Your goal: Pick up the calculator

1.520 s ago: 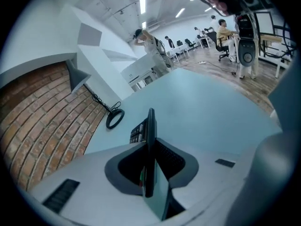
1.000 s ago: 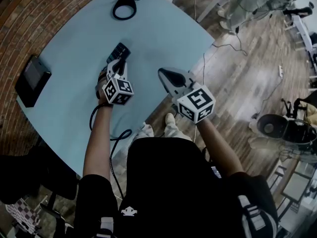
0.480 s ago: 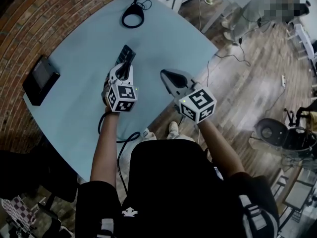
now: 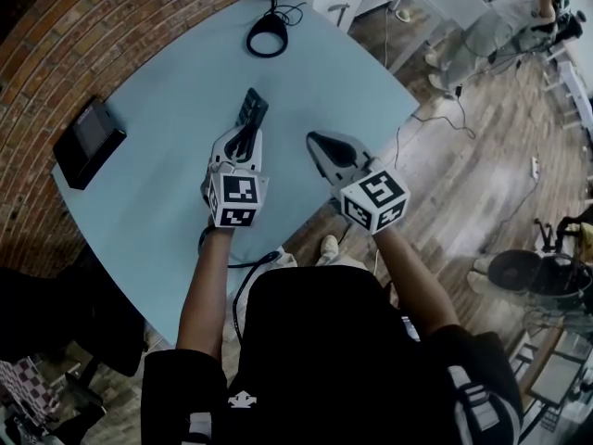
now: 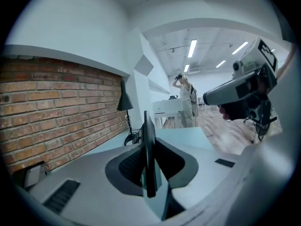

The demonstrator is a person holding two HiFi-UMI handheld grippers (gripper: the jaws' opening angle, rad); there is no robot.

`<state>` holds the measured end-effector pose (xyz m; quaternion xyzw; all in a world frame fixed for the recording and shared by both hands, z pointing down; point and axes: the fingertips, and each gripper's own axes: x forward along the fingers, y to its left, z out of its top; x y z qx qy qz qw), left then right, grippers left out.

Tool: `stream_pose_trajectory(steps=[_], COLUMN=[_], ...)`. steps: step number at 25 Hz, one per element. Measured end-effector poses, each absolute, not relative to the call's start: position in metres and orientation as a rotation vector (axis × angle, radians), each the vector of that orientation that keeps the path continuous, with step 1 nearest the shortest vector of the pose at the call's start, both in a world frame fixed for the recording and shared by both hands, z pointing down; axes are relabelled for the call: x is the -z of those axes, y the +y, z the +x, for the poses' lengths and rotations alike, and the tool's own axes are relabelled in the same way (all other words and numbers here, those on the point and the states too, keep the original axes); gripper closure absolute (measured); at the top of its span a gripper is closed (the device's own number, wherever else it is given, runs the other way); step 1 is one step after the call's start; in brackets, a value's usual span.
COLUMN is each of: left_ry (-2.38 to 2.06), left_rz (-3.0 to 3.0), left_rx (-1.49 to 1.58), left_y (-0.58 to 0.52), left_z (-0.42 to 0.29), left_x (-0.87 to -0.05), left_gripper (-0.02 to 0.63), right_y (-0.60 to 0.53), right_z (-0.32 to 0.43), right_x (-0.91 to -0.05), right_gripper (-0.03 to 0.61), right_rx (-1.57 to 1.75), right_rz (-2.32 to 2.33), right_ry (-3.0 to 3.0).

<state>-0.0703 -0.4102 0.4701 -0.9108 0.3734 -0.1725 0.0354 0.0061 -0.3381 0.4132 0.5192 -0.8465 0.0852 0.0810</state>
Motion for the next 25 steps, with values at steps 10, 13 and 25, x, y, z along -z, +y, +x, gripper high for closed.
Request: stream_pose_trajectory(steps=[10,13,25], left_ry=[1.158,1.188,1.314], left_rz=[-2.875,-2.859,-2.785], left_rx=[0.425,0.402,0.387], left_y=[-0.391,-0.393,-0.382], left_z=[-0.086,-0.094,-0.115], left_x=[-0.454,-0.449,-0.433], left_gripper=[0.546,0.546,0.546], right_y=[-0.350,-0.356,-0.356], right_z=[-0.016,-0.022,-0.039], right_x=[-0.402,-0.398,-0.392], right_gripper=[0.574,0.574,0.574], right_rx=[-0.203,-0.193,-0.199], right_rz=[1.556,1.556,1.448], right_ry=[-2.549,-2.567,-2.658])
